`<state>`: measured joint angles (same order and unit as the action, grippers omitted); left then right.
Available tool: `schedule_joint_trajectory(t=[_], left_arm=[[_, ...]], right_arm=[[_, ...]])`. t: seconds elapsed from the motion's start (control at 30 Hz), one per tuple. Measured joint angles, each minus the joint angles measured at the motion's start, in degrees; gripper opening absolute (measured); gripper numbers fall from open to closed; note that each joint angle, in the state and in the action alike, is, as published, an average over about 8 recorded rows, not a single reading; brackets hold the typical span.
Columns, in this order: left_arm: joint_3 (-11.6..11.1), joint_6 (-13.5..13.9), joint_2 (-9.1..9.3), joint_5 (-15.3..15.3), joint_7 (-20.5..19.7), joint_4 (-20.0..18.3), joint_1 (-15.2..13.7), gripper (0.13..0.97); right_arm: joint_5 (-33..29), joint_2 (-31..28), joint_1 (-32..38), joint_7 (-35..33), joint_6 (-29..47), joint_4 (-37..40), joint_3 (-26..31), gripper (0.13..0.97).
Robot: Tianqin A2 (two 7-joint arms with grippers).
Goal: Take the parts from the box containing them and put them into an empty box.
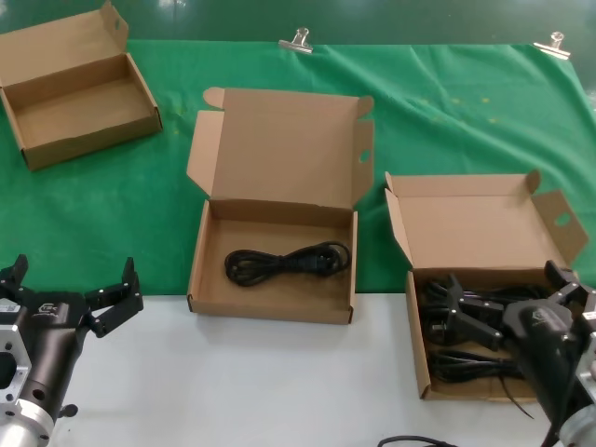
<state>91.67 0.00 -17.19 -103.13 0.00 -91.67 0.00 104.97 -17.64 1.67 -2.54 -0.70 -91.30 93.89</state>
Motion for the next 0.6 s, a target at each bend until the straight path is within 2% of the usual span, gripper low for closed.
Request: schedule_joint_trajectory(t=[0.6], left_arm=[[0.00,0.00,0.00,0.00,0.00,0.00,0.00,0.966]], right_arm=[[0.00,0.00,0.00,0.00,0.00,0.00,0.00,0.966]])
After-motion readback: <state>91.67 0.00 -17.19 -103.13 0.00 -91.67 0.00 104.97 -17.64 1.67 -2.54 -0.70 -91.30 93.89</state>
